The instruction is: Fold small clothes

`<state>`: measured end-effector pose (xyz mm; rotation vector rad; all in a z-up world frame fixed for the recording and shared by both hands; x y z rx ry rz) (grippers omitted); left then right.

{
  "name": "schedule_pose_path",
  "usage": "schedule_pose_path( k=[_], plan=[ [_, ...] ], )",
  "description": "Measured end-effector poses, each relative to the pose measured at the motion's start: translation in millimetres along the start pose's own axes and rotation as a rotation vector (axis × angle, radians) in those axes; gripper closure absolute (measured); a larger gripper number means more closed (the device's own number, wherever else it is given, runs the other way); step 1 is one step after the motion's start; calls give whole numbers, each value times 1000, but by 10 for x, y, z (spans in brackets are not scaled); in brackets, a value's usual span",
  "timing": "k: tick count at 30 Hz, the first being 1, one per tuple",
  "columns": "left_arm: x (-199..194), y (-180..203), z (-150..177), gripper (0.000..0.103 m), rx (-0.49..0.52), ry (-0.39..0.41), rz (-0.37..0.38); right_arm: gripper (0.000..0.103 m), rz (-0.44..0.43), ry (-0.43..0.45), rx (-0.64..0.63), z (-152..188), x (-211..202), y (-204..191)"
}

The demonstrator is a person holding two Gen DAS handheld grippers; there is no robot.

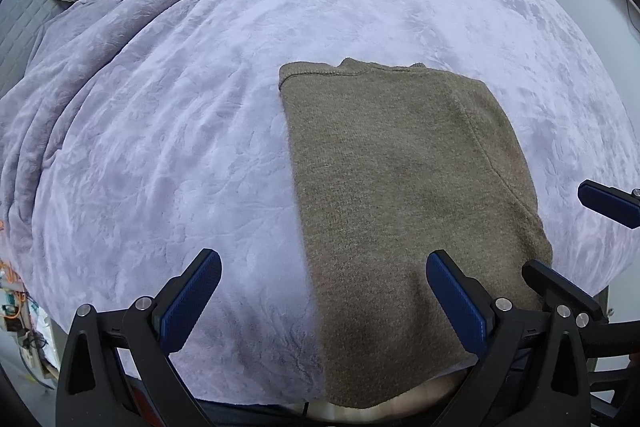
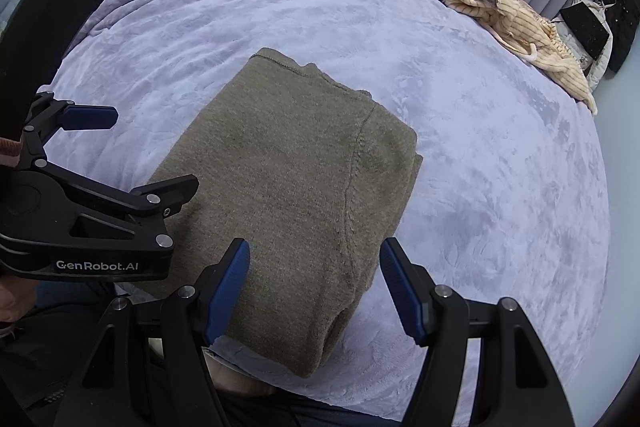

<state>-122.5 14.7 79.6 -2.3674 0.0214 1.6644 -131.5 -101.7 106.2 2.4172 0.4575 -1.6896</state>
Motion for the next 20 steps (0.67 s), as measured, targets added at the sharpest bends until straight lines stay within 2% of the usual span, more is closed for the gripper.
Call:
schedule_pose_path(
  k=[20],
  plan=[
    [-77,22,26,0,9,12,-26,32,-6,10,4,28,-28,11]
  ],
)
Point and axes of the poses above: each gripper's, at about its wrist camera, not at the fingertips, and x roughly the way its jaws point, y to its right, z to its underside, the point moved 3 cm from there along x, roughly the way its jaws point, and after that the axes turned 10 degrees about -z, right-handed, at the moved point
